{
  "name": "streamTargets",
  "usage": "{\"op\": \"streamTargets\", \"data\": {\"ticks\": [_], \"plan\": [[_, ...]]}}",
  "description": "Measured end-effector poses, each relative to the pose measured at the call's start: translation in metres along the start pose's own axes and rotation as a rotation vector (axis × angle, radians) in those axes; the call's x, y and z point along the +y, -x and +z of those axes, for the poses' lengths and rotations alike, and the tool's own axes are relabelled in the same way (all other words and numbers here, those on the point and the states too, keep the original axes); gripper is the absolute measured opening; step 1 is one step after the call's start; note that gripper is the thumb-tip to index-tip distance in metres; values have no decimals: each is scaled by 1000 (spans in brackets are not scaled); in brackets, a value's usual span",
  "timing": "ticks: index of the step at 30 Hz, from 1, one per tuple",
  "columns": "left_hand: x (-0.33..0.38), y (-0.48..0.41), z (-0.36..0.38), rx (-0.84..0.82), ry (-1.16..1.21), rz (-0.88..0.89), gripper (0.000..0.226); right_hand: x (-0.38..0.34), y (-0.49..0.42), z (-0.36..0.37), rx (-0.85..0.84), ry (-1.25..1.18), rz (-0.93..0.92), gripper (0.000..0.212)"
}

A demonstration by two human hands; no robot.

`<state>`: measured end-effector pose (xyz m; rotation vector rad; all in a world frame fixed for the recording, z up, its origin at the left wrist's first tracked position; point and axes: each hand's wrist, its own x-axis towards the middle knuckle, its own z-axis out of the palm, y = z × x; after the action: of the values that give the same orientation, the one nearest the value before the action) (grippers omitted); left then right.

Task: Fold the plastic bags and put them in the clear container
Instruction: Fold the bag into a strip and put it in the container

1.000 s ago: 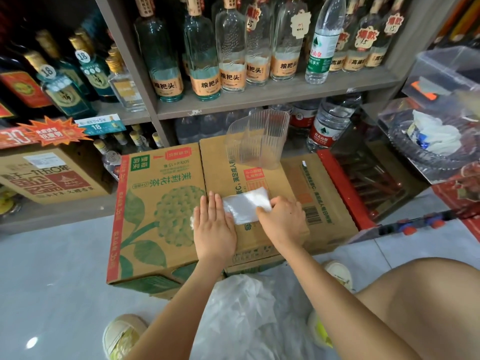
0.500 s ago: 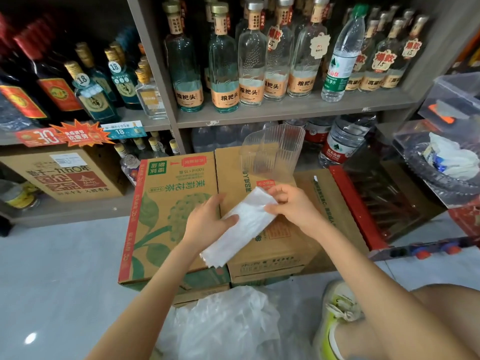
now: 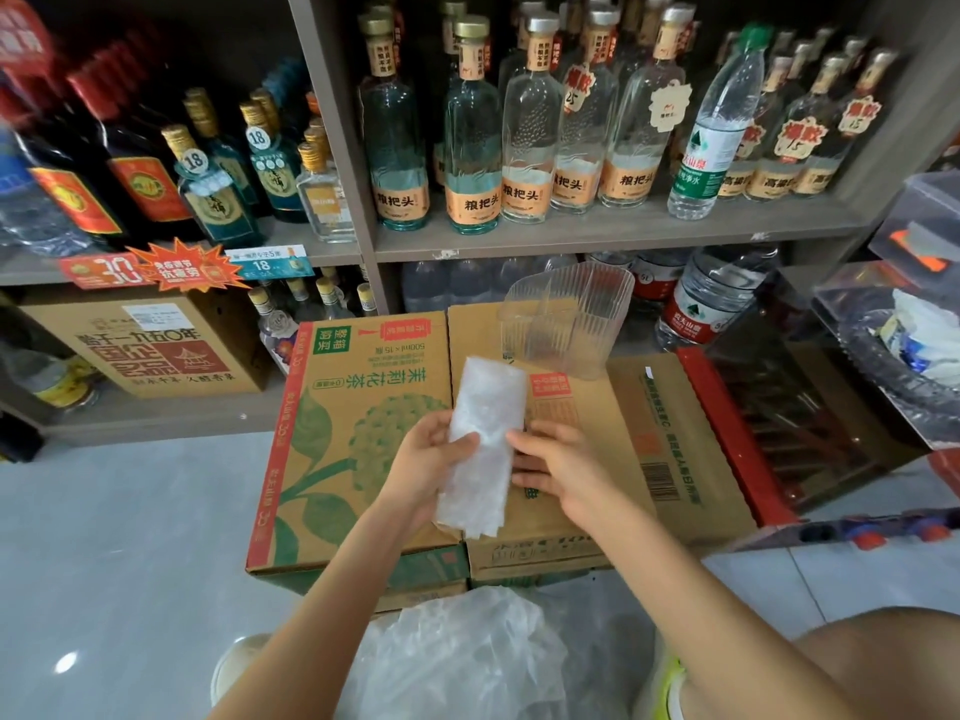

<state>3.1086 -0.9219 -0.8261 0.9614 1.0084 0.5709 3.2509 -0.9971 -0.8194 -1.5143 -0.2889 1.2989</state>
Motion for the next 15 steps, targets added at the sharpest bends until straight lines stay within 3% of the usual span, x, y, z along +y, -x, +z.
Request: {"op": "streamTargets", "data": {"ticks": [4,11,15], "plan": [[1,7,2,20,50,19,22,7,-1,13,37,-37,-71,21],[13,7,-12,-80,159,-120,25,2,2,10,68,94,-308,26],[23,8,-20,-158,153,-239,43,-2,6,2,38,249,-479,22]]}}
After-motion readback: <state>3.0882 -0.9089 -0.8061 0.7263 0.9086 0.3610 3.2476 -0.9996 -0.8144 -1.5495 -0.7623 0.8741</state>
